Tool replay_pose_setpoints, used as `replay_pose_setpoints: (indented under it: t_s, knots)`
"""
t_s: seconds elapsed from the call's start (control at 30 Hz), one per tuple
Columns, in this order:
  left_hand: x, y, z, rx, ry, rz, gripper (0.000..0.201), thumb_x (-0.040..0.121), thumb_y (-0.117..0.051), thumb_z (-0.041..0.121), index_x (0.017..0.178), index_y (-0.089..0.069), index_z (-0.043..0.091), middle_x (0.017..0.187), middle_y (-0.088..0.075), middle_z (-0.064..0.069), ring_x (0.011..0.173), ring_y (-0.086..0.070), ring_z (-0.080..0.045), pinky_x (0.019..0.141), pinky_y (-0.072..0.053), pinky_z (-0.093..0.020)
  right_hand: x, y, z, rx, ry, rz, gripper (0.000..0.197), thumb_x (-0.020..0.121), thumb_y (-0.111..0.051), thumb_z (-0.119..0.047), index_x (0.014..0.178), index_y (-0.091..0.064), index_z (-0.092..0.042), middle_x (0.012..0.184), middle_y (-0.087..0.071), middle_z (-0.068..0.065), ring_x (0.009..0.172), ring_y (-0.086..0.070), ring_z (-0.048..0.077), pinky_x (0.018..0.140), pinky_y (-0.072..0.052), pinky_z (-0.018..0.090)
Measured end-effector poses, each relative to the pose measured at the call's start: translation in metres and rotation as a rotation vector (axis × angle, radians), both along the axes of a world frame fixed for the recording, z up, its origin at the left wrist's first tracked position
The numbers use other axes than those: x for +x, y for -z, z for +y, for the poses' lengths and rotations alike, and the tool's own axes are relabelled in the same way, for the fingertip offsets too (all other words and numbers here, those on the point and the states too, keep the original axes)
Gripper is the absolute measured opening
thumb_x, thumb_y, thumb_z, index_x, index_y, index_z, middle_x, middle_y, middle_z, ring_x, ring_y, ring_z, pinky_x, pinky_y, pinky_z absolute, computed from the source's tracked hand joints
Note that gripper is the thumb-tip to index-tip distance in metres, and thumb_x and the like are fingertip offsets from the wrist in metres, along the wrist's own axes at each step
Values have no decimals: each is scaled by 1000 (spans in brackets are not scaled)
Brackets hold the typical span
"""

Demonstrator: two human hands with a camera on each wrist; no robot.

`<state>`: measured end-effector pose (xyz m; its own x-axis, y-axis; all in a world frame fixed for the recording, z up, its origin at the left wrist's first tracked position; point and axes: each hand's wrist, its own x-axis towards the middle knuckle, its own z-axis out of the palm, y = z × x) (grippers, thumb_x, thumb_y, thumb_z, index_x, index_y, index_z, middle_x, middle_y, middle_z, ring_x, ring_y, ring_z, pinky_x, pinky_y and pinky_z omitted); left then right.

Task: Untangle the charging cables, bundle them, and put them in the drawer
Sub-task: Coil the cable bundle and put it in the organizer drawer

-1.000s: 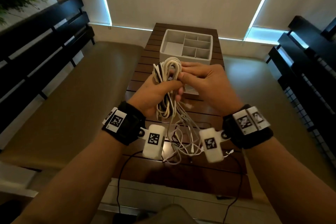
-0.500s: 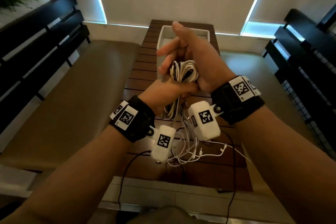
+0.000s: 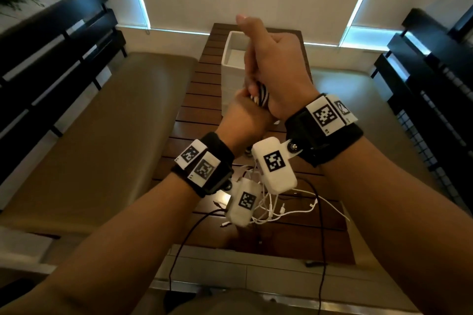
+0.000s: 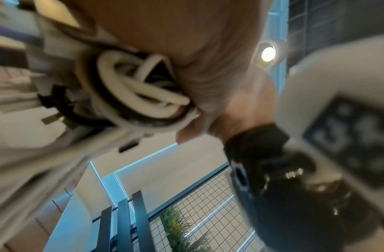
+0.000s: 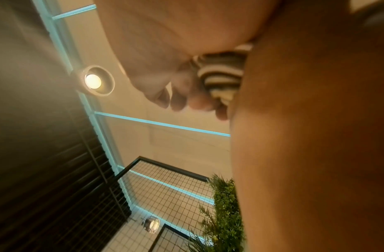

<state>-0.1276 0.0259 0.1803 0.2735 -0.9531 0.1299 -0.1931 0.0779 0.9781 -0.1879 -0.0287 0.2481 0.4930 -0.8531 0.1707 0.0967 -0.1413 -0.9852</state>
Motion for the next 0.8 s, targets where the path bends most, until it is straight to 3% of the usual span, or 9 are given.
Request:
replay_pose_setpoints:
  t_s: [0.07, 0.13, 0.23, 0.43, 0.53, 0.6, 0.67, 0.73, 0.8]
  knots:
    - [0, 4, -3, -2, -55, -8, 17, 94, -71, -1, 96, -62, 13, 82, -70, 0, 64, -67, 2, 60, -51, -15, 7, 1, -1, -56, 74, 0, 59, 100, -64, -39, 58, -50, 0, 44, -36, 10, 34, -34, 25, 52, -41, 41]
    - [0, 10, -4, -19, -70, -51, 23, 94, -69, -2, 85, -59, 16, 76, -69, -8, 59, -65, -2, 56, -49, -17, 9, 8, -4, -116, 130, 14, 55, 99, -63, -33, 56, -49, 1, 47, -34, 13, 37, -33, 27, 49, -39, 42]
    - [-1, 15, -2, -25, -46, -104, 36, 93, -69, -7, 75, -55, 21, 67, -63, 6, 52, -61, 6, 51, -43, -11, 8, 23, -6, -123, 179, 19, 52, 98, -59, -21, 49, -44, -10, 43, -33, 10, 37, -38, 28, 45, -36, 40]
    - [1, 20, -11, 22, -39, -109, 24, 92, -68, -8, 81, -65, 13, 71, -68, 7, 59, -62, 5, 57, -47, -19, 1, 32, -13, 3, 63, -47, 50, 105, -57, -32, 68, -59, 2, 50, -44, 15, 40, -47, 28, 49, -46, 37]
    - [5, 15, -11, 25, -27, -13, 30, 89, -65, -13, 74, -66, 13, 61, -67, 11, 58, -59, 2, 60, -47, -21, -11, 33, -19, -10, 58, -111, 53, 108, -49, -40, 89, -68, 6, 73, -63, 24, 68, -66, 41, 69, -59, 47]
    - [10, 16, -9, 76, -28, 37, 20, 91, -71, -1, 74, -67, 8, 62, -64, 4, 60, -58, -8, 65, -49, -28, -15, 36, -24, -48, 47, -64, 50, 109, -46, -40, 102, -71, 2, 94, -75, 20, 93, -73, 37, 93, -57, 54]
    - [15, 24, -11, 128, -23, 48, 18, 91, -75, 8, 74, -68, 12, 64, -63, 0, 64, -58, -15, 67, -49, -35, -18, 36, -23, -9, -74, -38, 53, 109, -45, -43, 104, -72, 3, 102, -76, 21, 101, -74, 37, 99, -56, 53]
    - [13, 28, -12, 169, -14, 33, 19, 93, -72, 8, 80, -66, 20, 71, -66, 7, 69, -61, -12, 73, -51, -34, -16, 34, -20, -14, -200, -4, 58, 108, -48, -44, 94, -72, 7, 95, -75, 27, 88, -73, 42, 87, -60, 50]
    - [10, 27, -12, 102, -21, 2, 30, 95, -69, 0, 99, -57, 28, 92, -66, 11, 83, -66, 2, 79, -54, -20, -9, 30, -15, -43, -208, 32, 60, 107, -52, -43, 75, -68, 5, 73, -68, 28, 62, -67, 38, 67, -59, 41]
